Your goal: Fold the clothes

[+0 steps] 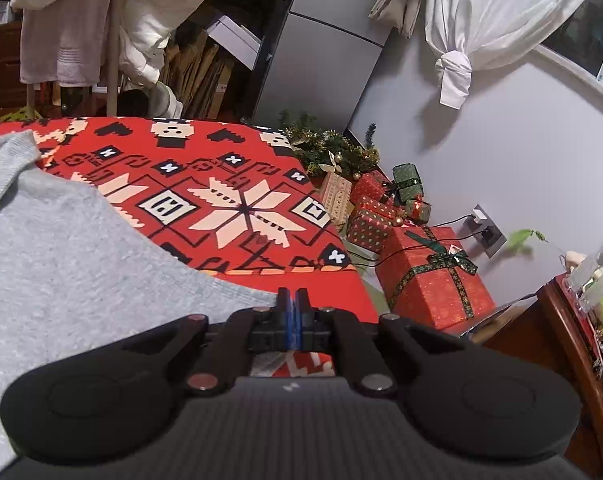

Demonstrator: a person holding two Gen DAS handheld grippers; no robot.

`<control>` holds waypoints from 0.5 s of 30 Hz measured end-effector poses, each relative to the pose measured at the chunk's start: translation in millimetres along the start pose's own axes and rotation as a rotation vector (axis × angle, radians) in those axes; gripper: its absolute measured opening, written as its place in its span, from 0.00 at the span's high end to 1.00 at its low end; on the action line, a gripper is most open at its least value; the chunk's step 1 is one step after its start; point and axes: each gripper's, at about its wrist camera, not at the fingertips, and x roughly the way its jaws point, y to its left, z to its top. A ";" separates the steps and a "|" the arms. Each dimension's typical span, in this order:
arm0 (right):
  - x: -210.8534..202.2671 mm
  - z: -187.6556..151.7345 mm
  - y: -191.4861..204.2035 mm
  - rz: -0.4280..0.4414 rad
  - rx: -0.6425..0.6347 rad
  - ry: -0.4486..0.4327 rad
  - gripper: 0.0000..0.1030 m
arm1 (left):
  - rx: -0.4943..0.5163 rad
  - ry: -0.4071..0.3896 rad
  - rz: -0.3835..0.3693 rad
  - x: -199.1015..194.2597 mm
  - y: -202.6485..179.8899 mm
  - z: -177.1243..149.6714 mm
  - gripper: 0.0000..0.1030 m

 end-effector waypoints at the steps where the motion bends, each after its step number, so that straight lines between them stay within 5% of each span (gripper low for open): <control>1: -1.3 -1.1 -0.1 0.001 0.002 0.001 0.98 | 0.038 -0.003 0.008 1.2 -5.1 -1.0 0.60; 4: -5.3 -4.3 -0.4 0.005 0.009 0.003 0.98 | 0.079 0.021 0.029 14.8 -12.8 -3.2 0.64; 8: -8.3 -7.2 -4.1 0.011 0.025 0.010 0.98 | 0.060 0.051 0.093 30.8 -7.6 -1.1 0.95; 15: -8.4 -6.9 -2.0 0.016 0.017 0.006 0.98 | -0.197 -0.002 0.077 21.2 47.3 28.1 0.95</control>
